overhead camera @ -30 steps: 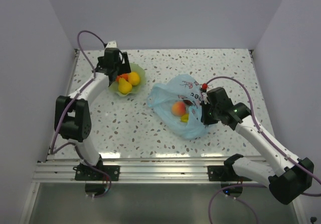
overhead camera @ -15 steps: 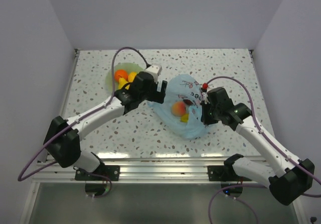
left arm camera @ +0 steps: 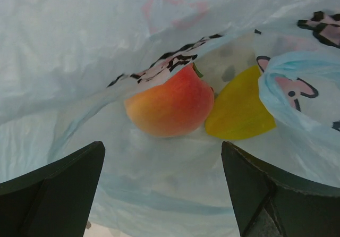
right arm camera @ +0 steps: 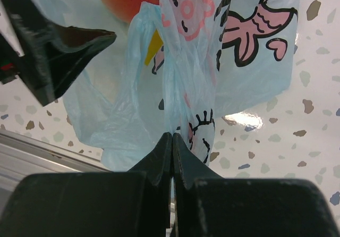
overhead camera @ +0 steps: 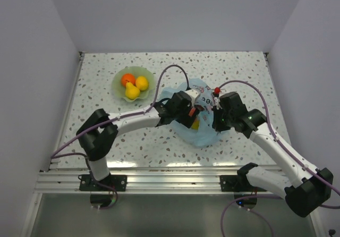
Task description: Untie the knot of the plastic bag and take out the fruit
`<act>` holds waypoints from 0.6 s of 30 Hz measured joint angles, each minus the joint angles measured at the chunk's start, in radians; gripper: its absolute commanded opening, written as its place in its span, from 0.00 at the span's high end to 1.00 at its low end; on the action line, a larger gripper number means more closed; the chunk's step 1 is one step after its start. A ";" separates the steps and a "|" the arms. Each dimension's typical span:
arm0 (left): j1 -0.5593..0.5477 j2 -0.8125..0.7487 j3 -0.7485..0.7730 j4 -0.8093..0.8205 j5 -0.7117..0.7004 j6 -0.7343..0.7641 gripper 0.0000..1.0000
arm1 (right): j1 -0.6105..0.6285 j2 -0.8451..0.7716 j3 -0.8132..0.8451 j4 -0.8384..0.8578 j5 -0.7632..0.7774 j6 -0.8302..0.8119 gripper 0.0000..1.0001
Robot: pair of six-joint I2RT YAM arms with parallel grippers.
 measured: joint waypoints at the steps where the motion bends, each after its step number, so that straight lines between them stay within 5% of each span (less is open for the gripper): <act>1: 0.000 0.021 0.011 0.001 0.000 0.008 0.02 | 0.000 0.000 0.000 0.000 0.000 0.000 1.00; 18: 0.000 0.206 0.135 0.066 -0.017 0.094 0.04 | 0.000 0.002 0.000 0.007 -0.031 0.001 1.00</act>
